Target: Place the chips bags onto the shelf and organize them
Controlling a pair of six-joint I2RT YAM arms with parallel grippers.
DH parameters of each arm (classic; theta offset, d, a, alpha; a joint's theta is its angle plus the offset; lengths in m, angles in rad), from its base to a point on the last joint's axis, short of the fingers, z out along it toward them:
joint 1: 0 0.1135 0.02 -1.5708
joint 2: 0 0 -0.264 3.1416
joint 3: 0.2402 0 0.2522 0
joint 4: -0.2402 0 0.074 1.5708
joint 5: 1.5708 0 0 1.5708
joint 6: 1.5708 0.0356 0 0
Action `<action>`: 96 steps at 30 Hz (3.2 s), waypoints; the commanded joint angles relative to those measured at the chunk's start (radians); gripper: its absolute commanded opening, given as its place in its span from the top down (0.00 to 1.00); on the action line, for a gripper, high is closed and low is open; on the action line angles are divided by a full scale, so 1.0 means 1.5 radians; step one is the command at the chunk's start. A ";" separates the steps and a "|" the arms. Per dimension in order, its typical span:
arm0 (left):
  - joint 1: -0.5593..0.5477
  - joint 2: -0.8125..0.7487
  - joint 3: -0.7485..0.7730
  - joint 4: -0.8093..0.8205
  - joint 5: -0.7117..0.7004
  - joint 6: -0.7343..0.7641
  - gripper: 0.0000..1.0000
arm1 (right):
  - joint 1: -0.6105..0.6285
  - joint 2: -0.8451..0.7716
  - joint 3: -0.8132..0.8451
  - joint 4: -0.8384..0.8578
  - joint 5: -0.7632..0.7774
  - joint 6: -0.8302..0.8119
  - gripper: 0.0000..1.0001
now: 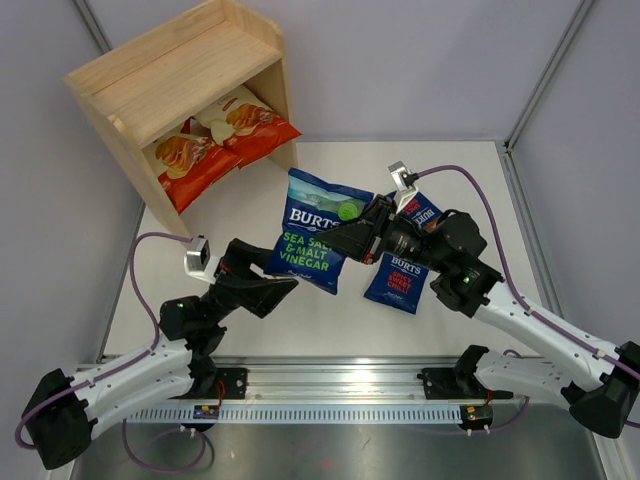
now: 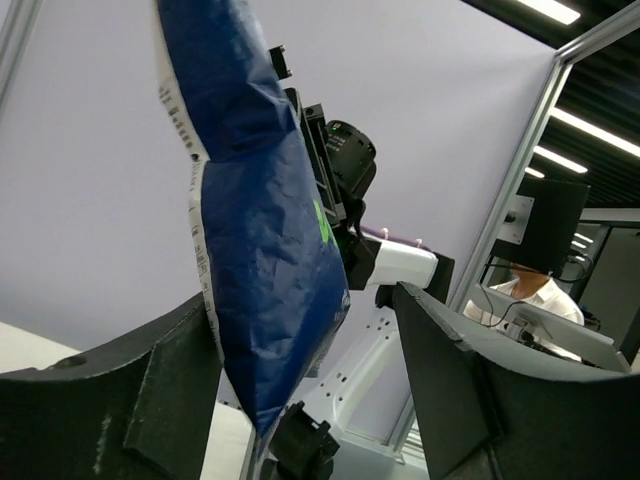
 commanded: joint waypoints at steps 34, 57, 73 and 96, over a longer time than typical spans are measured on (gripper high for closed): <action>0.002 0.080 0.475 -0.575 -0.548 0.158 1.00 | -0.006 -0.196 0.086 -0.447 0.432 -0.176 0.01; 0.293 0.577 0.970 -0.697 -0.571 0.011 1.00 | -0.006 -0.318 0.044 -0.522 0.429 -0.187 0.01; 0.359 0.768 1.175 -0.784 -0.533 -0.081 0.91 | -0.007 -0.340 0.011 -0.517 0.399 -0.173 0.01; 0.385 0.746 1.262 -1.057 -0.547 -0.015 0.01 | -0.006 -0.256 0.066 -0.572 0.413 -0.209 0.01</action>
